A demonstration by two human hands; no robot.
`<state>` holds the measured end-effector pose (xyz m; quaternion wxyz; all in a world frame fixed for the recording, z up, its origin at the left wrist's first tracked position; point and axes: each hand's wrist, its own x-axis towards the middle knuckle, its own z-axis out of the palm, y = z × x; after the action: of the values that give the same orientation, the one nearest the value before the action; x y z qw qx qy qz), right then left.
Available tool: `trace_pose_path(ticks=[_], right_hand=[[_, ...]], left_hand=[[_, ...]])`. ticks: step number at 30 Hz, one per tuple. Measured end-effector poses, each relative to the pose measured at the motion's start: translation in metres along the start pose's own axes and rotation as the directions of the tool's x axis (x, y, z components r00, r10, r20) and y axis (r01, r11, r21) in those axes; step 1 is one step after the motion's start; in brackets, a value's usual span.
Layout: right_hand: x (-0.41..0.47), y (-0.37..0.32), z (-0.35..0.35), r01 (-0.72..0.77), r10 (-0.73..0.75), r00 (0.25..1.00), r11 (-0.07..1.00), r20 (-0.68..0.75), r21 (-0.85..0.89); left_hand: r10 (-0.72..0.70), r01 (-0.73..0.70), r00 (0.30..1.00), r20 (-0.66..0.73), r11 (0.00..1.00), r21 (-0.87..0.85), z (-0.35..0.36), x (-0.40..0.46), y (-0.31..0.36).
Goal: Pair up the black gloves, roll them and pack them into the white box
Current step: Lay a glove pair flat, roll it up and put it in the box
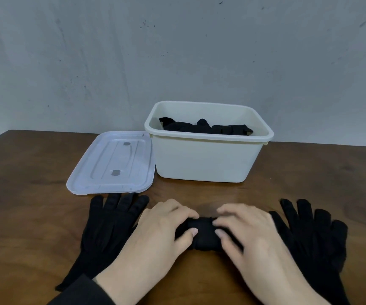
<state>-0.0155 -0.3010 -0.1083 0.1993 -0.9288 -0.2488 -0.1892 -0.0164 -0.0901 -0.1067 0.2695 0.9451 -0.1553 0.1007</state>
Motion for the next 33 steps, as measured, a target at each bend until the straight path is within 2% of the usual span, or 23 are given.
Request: trace_pose_path(ticks=[3,6,8,13,16,18,20,23,25,28,31,33], right_hand=[[-0.003,-0.002,0.011,0.144,-0.138,0.986,0.988,0.090,-0.064],[-0.003,0.003,0.022,0.171,-0.159,0.977,0.982,0.144,-0.077],[-0.003,0.004,0.025,0.157,-0.145,0.976,0.985,0.160,-0.065],[-0.003,0.001,0.020,0.105,-0.100,0.990,0.993,0.096,-0.049],[-0.004,0.001,-0.002,0.047,-0.045,0.997,0.998,0.055,-0.038],[0.004,0.002,-0.032,0.036,-0.039,0.997,0.998,-0.062,-0.059],[0.027,-0.002,-0.072,0.019,-0.027,0.983,0.999,-0.184,-0.049],[0.078,-0.006,-0.127,-0.058,0.054,0.972,0.998,-0.227,-0.009],[0.120,0.004,-0.140,-0.037,0.020,0.979,0.996,-0.204,-0.078],[0.180,0.033,-0.127,-0.086,0.066,0.990,0.984,-0.128,-0.155],[0.218,0.057,-0.096,-0.080,0.106,0.991,0.962,0.084,-0.260],[0.229,0.065,-0.080,-0.055,0.147,0.958,0.937,0.248,-0.345]], left_hand=[[0.072,-0.073,0.997,0.018,0.994,0.078,-0.001,0.001,0.000],[0.149,-0.169,0.979,0.138,0.976,0.139,-0.005,-0.003,-0.004],[0.123,-0.170,0.964,0.236,0.966,0.193,-0.004,-0.004,-0.007],[0.178,-0.203,0.948,0.262,0.977,0.069,0.005,0.005,-0.001],[0.174,-0.181,0.976,0.130,0.982,0.046,-0.003,0.004,0.003],[0.139,-0.137,0.988,-0.063,0.990,0.036,-0.014,0.006,0.000],[0.048,-0.051,0.983,-0.179,0.999,-0.012,-0.024,0.008,-0.009],[-0.068,0.066,0.971,-0.230,0.998,-0.015,-0.026,0.011,-0.018],[-0.078,0.078,0.966,-0.246,0.997,-0.009,-0.023,0.012,-0.023],[-0.073,0.073,0.969,-0.238,0.997,-0.007,-0.020,0.011,-0.026],[-0.086,0.083,0.973,-0.215,0.996,-0.024,-0.022,0.013,-0.028],[-0.115,0.113,0.970,-0.214,0.993,-0.018,-0.024,0.012,-0.031]])
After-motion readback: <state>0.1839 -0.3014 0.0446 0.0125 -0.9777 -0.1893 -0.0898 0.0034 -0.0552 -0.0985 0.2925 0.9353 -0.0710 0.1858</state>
